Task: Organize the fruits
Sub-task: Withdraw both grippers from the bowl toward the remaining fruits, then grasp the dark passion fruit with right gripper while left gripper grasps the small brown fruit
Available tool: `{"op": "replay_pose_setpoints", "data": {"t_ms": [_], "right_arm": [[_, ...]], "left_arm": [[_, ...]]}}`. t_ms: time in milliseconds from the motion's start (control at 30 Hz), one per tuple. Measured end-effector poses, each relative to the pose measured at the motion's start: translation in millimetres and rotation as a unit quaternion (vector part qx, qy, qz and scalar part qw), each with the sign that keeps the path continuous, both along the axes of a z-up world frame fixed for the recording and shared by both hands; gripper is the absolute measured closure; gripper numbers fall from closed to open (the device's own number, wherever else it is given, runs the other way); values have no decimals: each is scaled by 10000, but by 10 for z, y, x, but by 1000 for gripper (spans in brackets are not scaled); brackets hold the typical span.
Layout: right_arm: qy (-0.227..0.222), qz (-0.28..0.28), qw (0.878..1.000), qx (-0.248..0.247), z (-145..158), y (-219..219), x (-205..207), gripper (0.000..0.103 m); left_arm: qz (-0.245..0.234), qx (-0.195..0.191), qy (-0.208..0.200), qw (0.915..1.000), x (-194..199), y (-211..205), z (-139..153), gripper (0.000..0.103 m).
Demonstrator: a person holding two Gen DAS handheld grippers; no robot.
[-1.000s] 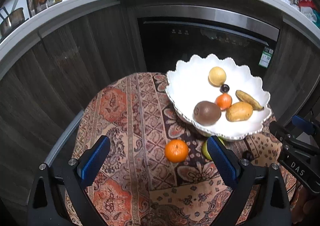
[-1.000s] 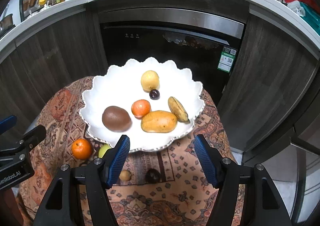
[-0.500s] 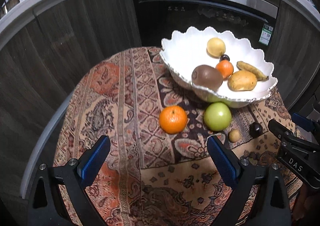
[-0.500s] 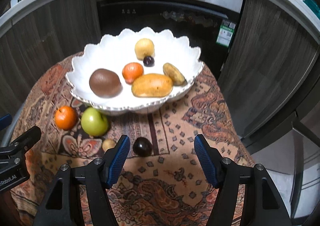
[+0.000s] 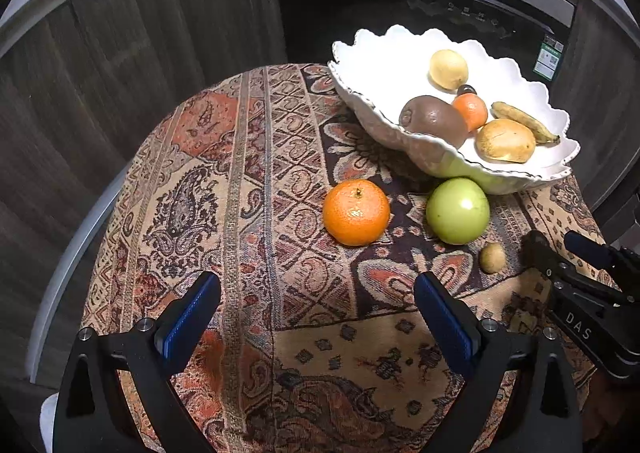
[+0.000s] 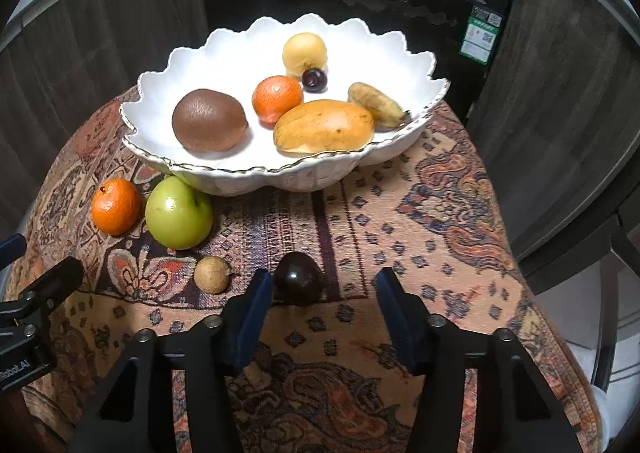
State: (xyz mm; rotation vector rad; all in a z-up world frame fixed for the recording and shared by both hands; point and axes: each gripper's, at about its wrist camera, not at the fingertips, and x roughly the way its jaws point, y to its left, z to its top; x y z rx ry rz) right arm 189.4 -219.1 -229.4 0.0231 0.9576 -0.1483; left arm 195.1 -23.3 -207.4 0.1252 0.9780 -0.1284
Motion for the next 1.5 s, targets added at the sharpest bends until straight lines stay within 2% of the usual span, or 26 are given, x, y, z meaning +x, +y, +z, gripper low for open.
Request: {"op": "replay_pose_setpoints", "data": {"t_ms": [133, 300, 367, 667, 1000, 1133, 1300, 1500], "right_arm": [[32, 72, 10000, 46, -55, 34, 63, 52], [89, 185, 9997, 93, -103, 89, 125, 70], [69, 258, 9996, 87, -99, 110, 126, 74], [-23, 117, 9998, 130, 5, -14, 18, 75], [-241, -203, 9994, 144, 237, -395, -221, 75], [-272, -335, 9989, 193, 249, -586, -259, 75], [-319, -470, 9981, 229, 253, -787, -281, 75], [-318, -490, 9973, 445, 224, -871, -288, 75]], "left_arm": [[45, -16, 45, 10000, 43, 26, -45, 5], [74, -2, 72, 9999, 74, 55, -82, 5], [79, 4, 70, 9999, 78, 55, -83, 5], [-28, 2, -16, 10000, 16, -71, 23, 5], [-241, -310, -17, 9992, -52, -490, 90, 7], [-299, -324, 41, 9990, -59, -674, 65, 18], [-258, -405, 102, 9988, -56, -845, 9, 23], [-285, -400, 277, 9984, -27, -975, -118, 37]]}}
